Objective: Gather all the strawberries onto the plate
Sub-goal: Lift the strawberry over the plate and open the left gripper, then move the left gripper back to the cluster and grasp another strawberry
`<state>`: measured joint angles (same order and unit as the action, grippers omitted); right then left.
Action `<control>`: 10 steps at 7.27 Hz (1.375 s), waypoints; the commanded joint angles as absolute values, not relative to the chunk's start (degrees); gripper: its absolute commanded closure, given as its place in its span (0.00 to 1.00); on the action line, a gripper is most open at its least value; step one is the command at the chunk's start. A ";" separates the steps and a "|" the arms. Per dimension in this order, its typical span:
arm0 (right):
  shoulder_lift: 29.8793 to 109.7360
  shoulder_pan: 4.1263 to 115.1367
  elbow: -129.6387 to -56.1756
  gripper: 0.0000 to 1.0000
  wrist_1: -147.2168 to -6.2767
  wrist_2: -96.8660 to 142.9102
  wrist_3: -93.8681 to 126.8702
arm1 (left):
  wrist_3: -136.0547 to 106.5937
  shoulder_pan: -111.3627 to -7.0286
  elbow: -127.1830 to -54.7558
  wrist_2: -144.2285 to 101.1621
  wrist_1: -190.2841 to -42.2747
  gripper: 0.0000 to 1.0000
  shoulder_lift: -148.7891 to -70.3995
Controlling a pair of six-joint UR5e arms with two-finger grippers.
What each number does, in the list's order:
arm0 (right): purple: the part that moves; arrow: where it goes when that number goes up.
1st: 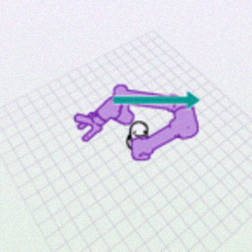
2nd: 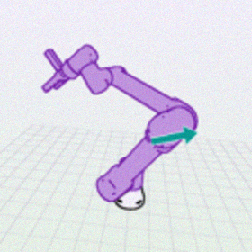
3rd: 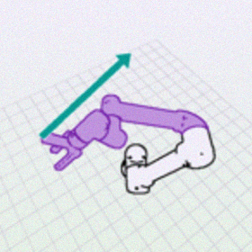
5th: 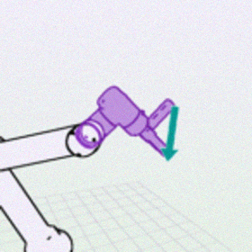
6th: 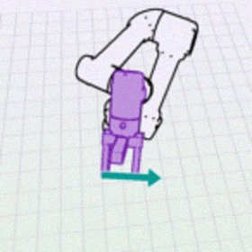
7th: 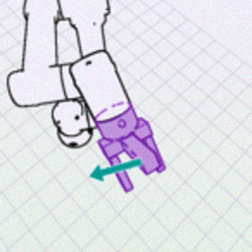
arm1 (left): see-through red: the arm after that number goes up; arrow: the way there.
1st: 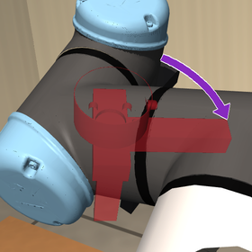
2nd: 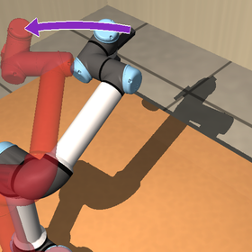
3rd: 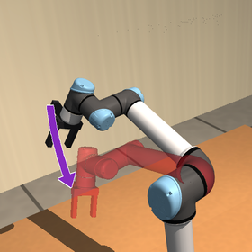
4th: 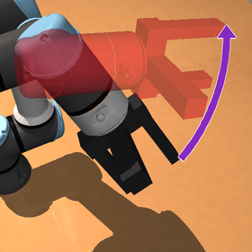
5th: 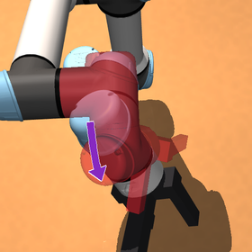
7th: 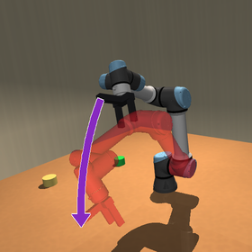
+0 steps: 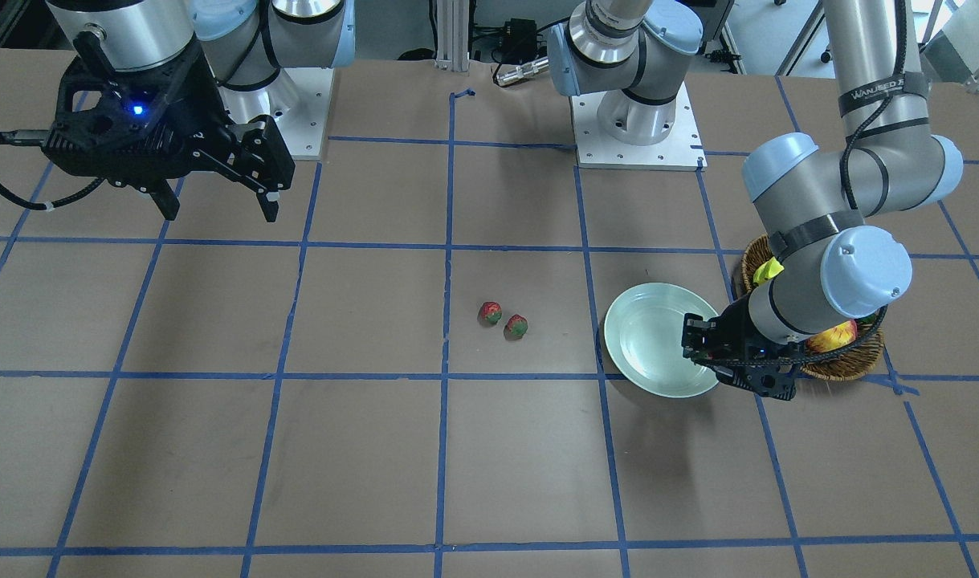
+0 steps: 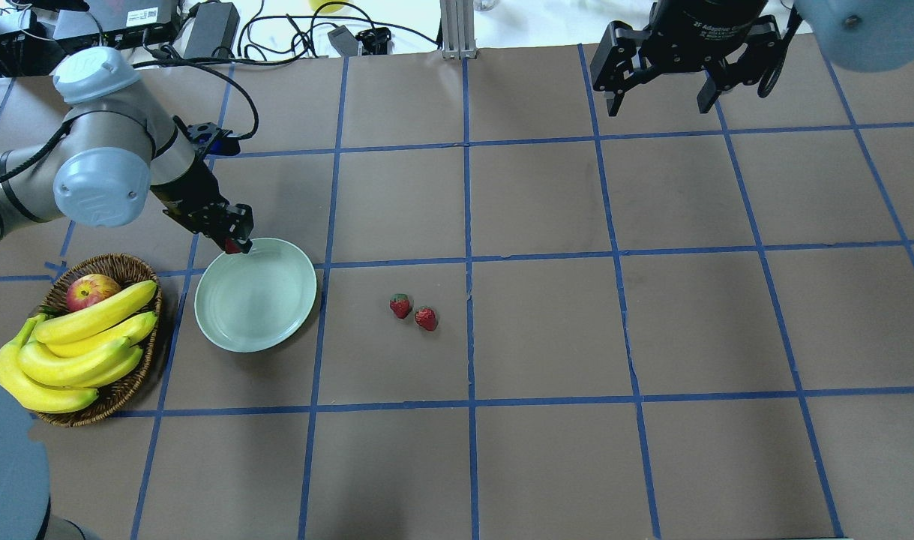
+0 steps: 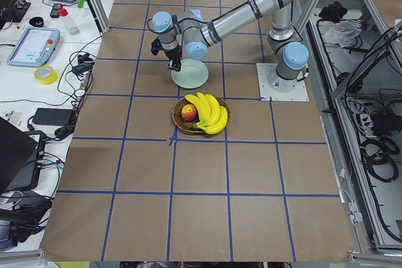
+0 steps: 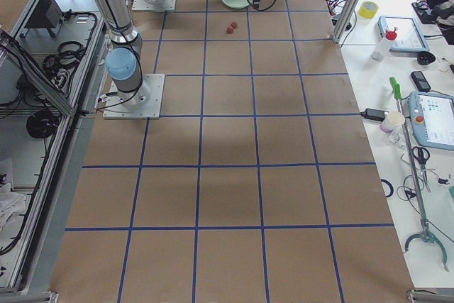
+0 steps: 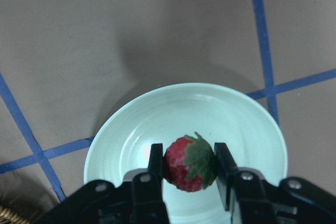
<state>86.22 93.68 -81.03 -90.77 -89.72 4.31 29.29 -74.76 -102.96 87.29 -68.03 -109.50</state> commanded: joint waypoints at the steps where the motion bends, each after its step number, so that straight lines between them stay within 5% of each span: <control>1: 86.22 93.78 -81.04 0.00 -90.79 -89.65 4.31 | 30.86 -72.33 -106.25 86.93 -68.20 0.96 -110.47; 2: 86.22 93.52 -81.04 0.00 -90.62 -89.82 4.31 | 29.20 -72.33 -107.13 86.23 -68.38 0.27 -110.48; 3: 86.22 93.52 -81.04 0.00 -90.70 -89.82 4.31 | 26.31 -72.68 -107.23 86.31 -68.38 0.00 -109.43; 10: 86.22 93.78 -81.04 0.00 -90.62 -89.65 4.39 | -4.03 -92.33 -100.90 85.87 -69.61 0.00 -106.43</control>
<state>86.20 93.72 -81.03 -90.65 -89.66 4.38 7.06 -87.26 -101.17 85.73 -70.06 -106.40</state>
